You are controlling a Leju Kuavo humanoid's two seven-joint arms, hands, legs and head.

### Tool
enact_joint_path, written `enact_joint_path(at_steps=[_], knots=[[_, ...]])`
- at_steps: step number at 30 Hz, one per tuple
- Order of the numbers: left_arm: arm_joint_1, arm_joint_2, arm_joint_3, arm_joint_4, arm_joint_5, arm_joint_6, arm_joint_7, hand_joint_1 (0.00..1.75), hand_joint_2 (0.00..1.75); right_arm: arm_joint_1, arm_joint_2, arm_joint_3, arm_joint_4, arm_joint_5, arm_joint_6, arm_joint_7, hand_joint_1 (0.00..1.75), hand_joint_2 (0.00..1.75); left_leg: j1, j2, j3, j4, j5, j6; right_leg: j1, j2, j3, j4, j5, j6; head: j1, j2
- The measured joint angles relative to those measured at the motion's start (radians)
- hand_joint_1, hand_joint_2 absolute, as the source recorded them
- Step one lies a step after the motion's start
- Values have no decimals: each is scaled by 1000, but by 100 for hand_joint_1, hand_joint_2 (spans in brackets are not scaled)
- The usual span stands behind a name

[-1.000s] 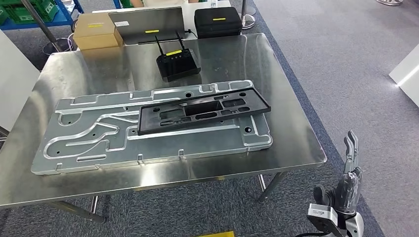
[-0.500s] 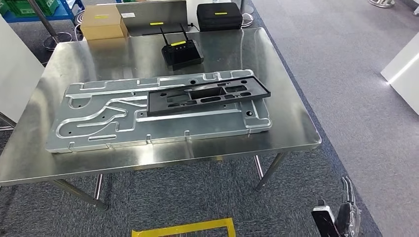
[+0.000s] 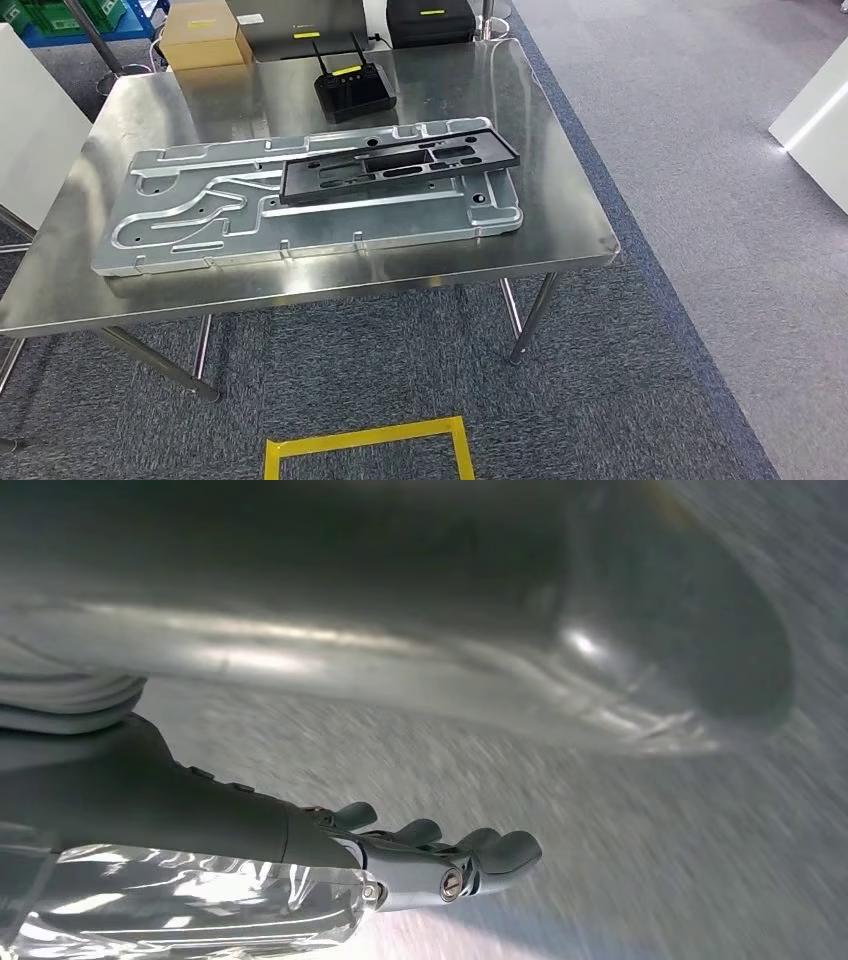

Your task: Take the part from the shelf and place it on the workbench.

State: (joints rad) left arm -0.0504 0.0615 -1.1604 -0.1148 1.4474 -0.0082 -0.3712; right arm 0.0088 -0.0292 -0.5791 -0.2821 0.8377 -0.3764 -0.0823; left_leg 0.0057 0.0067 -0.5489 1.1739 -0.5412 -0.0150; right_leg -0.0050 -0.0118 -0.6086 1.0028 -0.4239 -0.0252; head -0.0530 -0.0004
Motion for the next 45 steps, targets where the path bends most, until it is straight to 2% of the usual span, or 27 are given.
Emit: enact_joint_path(at_steps=[2, 3, 6, 8, 10, 11, 12, 13, 15, 17, 19, 21, 22, 24, 26, 27, 28, 30, 31, 33, 35, 37, 38, 41, 42, 43, 45], knots=[[-8, 1, -3, 0, 0, -1, -1, 0, 0, -5, 6, 10, 23, 18, 44, 23, 0, 0, -9, 1, 109, -156, 3, 17, 3, -1, -10, 1, 18, 7, 0, 0], [-11, 1, -4, 0, 0, -1, -2, 0, 0, -8, 9, 14, 31, 24, 58, 29, 0, 0, -13, 1, 139, -204, -4, 24, 2, -2, -12, 0, 27, 12, 0, 0], [-13, 0, -6, 0, 0, -2, -3, 0, 0, -12, 12, 25, 51, 29, 74, 34, 0, 0, -17, 4, 137, -233, 14, 40, -2, -2, -17, -5, 44, 31, 0, 0], [-13, -2, -7, 0, 0, -2, -3, 0, 0, -13, 14, 31, 60, 29, 74, 35, 0, 0, -13, 7, 115, -241, 43, 54, -4, 2, -33, 42, -22, 39, 0, 0], [-13, -3, -8, 0, 0, -2, -2, 0, 0, -14, 13, 33, 66, 30, 77, 37, 0, 0, -12, 8, 81, -240, 70, 60, -6, 6, -59, 157, -136, 45, 0, 0], [-13, -3, -10, 0, 0, -3, -2, 0, 0, -14, 12, 33, 68, 30, 82, 37, 0, 0, -12, 8, 63, -238, 82, 59, -7, 6, -67, 217, -168, 49, 0, 0], [-12, -4, -12, 0, 0, -3, 0, 0, 0, -14, 12, 33, 70, 30, 88, 37, 0, 0, -12, 9, 44, -233, 94, 57, -9, 7, -66, 264, -175, 53, 0, 0], [-13, -4, -16, 0, 0, -4, 3, 0, 0, -14, 13, 34, 72, 30, 95, 36, 0, 0, -12, 9, 24, -227, 105, 55, -11, 7, -52, 281, -156, 55, 0, 0], [-13, -7, -21, 0, 0, -3, 12, 0, 0, -14, 13, 35, 75, 32, 103, 34, 0, 0, -11, 10, -14, -207, 121, 49, -15, 7, 24, 211, -97, 57, 0, 0], [-14, -10, -28, 0, 0, 3, 24, 0, 0, -14, 14, 35, 75, 32, 110, 32, 0, 0, -14, 10, -44, -182, 130, 40, -14, 7, 133, 62, -103, 52, 0, 0], [-14, -13, -39, 0, -1, 11, 36, 0, 0, -15, 15, 35, 77, 26, 124, 33, 0, 0, -15, 10, -59, -167, 142, 29, -8, 8, 184, -24, -134, 40, 0, 0], [-12, -14, -54, 0, -3, 18, 45, 0, 0, -12, 17, 35, 82, 17, 139, 41, 0, 0, -12, 9, -67, -164, 153, 15, -7, 6, 175, -29, -127, 23, 0, 0], [-10, -15, -60, 0, -3, 19, 48, 0, 0, -11, 19, 34, 84, 15, 143, 46, 0, 0, -9, 8, -72, -156, 141, 9, -8, 4, 165, -29, -117, 15, 0, 0], [-7, -16, -71, 0, -4, 21, 52, 0, 0, -9, 23, 34, 88, 14, 145, 52, 0, 0, -4, 4, -94, -92, 62, -3, -9, 0, 138, -32, -92, 1, 0, 0], [-7, -16, -78, 0, -4, 18, 55, 0, 0, -7, 26, 34, 89, 18, 149, 53, 0, 0, -2, 2, -119, 27, -38, -12, -7, -1, 106, -30, -67, -3, 0, 0], [-7, -16, -79, 0, -4, 12, 61, 0, 0, -6, 27, 34, 89, 27, 155, 53, 0, 0, -1, 2, -124, 80, -59, -15, -5, -1, 89, -28, -55, -3, 0, 0], [-8, -15, -80, 0, -4, 5, 69, 0, 0, -6, 29, 36, 89, 39, 162, 51, 0, 0, -1, 2, -116, 111, -56, -16, -4, -1, 71, -25, -43, -2, 0, 0], [-8, -14, -81, 0, -3, -13, 84, 0, 0, -8, 33, 42, 90, 67, 177, 44, 0, 0, -1, 2, -52, 68, 0, -10, -2, 0, 37, -18, -22, 0, 0, 0], [-9, -11, -81, 0, -3, -19, 90, 0, 0, -10, 37, 47, 90, 76, 182, 40, 0, 0, -2, 2, 4, -4, 19, -3, -1, 0, 24, -14, -13, 2, 0, 0], [-12, -6, -81, 0, -2, -23, 100, 0, 0, -16, 45, 56, 90, 87, 192, 35, 0, 0, -7, 1, 109, -162, 13, 12, 2, 0, 8, -9, 5, 10, 0, 0], [-14, -1, -80, 0, -2, -20, 113, 0, 0, -22, 52, 64, 90, 95, 202, 41, 0, 0, -14, 1, 142, -230, -3, 25, 1, -1, 4, -12, 24, 21, 0, 0], [-13, 1, -80, 0, -2, -16, 125, 0, 0, -25, 57, 69, 92, 100, 210, 51, 0, 0, -13, 4, 128, -236, 17, 39, 0, 0, -1, -12, 30, 33, 0, 0], [-13, 2, -80, 0, -2, -15, 129, 0, 0, -27, 59, 71, 93, 101, 215, 54, 0, 0, -11, 6, 117, -239, 30, 48, -1, 2, -9, 2, 8, 38, 0, 0], [-13, 2, -80, 0, -2, -9, 136, 0, 0, -28, 66, 75, 94, 101, 232, 61, 0, 0, -9, 8, 71, -240, 70, 61, -4, 6, -52, 153, -143, 46, 0, 0], [-13, 2, -81, 0, -2, -7, 137, 0, 0, -28, 67, 76, 94, 102, 235, 63, 0, 0, -10, 8, 54, -237, 82, 60, -5, 6, -63, 217, -176, 49, 0, 0], [-13, 2, -81, 0, -2, -7, 138, 0, 0, -28, 68, 77, 94, 102, 238, 64, 0, 0, -11, 9, 35, -233, 93, 59, -6, 6, -64, 261, -183, 51, 0, 0], [-15, 2, -83, 0, -2, -7, 136, 0, 0, -29, 70, 81, 94, 104, 243, 65, 0, 0, -11, 10, -4, -216, 111, 54, -8, 6, -16, 251, -132, 52, 0, 0]])
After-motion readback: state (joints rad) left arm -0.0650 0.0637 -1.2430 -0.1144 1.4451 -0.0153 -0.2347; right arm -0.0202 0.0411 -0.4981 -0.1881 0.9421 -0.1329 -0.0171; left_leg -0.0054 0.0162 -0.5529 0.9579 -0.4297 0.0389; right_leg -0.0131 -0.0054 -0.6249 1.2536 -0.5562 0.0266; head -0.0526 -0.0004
